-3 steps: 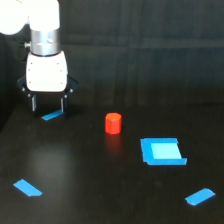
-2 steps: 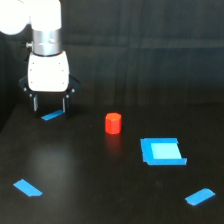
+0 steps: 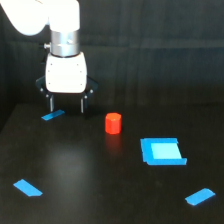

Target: Pick up the red object from the table

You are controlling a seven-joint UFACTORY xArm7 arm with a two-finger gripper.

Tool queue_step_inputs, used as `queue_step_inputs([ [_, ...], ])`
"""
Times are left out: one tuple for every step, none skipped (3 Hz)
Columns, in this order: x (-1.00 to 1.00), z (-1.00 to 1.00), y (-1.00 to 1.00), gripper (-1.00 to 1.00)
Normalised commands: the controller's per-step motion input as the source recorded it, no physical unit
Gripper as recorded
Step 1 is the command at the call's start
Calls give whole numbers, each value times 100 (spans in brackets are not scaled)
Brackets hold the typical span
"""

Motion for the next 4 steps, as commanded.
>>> queue_step_inputs([
  [90, -35, 5, 92],
  [90, -17, -11, 91],
  [77, -18, -40, 98],
  [32, -7, -64, 95],
])
